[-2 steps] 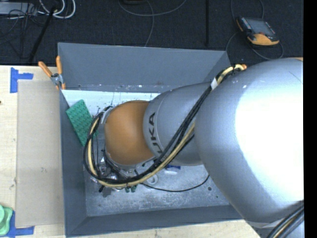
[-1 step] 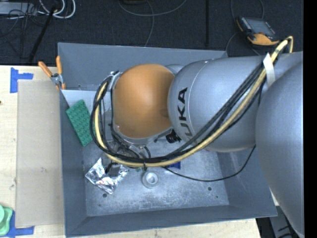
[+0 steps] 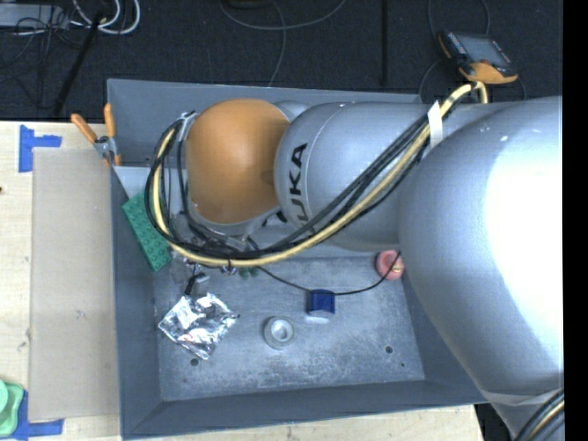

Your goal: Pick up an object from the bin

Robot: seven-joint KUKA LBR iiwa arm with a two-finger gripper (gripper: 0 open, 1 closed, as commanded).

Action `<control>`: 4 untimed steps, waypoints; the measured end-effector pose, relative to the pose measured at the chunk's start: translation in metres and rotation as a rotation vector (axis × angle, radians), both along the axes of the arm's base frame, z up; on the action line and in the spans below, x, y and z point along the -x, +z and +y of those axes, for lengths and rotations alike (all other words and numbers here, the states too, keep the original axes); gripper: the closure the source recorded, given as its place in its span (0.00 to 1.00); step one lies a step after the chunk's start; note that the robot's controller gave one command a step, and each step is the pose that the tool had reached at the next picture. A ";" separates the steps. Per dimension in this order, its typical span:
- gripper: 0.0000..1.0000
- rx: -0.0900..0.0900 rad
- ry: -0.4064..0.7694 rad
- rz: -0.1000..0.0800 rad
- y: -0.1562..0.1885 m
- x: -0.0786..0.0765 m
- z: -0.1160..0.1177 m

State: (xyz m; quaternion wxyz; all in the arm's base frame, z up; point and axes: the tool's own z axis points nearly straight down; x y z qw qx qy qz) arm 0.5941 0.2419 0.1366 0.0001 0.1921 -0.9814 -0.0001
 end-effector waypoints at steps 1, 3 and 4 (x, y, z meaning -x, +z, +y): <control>0.00 -0.001 -0.003 -0.002 0.002 0.000 0.000; 1.00 -0.003 0.413 0.000 -0.066 0.040 -0.029; 1.00 -0.001 0.405 -0.004 -0.066 -0.004 -0.033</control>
Offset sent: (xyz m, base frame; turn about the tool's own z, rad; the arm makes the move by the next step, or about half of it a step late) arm 0.0000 0.0000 0.0000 0.0000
